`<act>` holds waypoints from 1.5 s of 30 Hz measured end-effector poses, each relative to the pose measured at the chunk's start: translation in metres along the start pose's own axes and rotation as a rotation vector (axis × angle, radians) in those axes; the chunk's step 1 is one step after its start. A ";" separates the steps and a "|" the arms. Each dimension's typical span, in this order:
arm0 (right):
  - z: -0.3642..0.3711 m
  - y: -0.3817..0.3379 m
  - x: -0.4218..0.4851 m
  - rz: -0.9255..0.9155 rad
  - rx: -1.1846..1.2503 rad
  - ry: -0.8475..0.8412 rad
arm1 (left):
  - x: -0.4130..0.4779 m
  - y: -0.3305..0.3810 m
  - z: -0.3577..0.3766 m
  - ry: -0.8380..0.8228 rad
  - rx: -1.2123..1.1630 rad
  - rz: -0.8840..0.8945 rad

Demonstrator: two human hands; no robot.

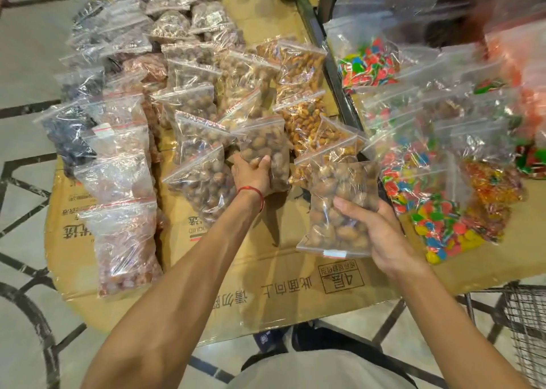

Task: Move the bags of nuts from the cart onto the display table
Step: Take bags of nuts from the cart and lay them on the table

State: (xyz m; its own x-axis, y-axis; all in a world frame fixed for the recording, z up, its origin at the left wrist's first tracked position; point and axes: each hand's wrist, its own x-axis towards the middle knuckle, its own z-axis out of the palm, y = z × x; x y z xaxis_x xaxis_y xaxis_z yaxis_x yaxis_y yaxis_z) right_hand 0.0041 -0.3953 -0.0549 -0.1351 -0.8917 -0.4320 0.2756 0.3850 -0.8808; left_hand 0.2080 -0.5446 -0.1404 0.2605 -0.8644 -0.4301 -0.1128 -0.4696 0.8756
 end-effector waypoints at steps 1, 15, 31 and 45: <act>-0.001 0.001 -0.001 0.003 -0.005 0.008 | -0.001 0.001 -0.002 -0.024 -0.053 -0.006; -0.013 0.012 -0.010 0.081 -0.028 -0.064 | -0.062 0.029 -0.015 0.015 0.302 0.251; 0.016 -0.010 0.012 0.145 -0.491 -0.517 | -0.108 0.038 -0.068 -0.793 0.239 0.085; 0.042 -0.005 -0.003 -0.066 -0.476 0.149 | -0.106 0.007 -0.100 -0.318 -0.192 -0.045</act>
State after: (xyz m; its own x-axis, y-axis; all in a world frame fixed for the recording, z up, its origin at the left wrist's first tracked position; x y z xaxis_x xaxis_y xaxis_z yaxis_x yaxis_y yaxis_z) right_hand 0.0432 -0.4047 -0.0416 -0.2821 -0.8874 -0.3646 -0.1978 0.4256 -0.8830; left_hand 0.2754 -0.4378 -0.0669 -0.0528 -0.8704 -0.4896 0.0818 -0.4924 0.8665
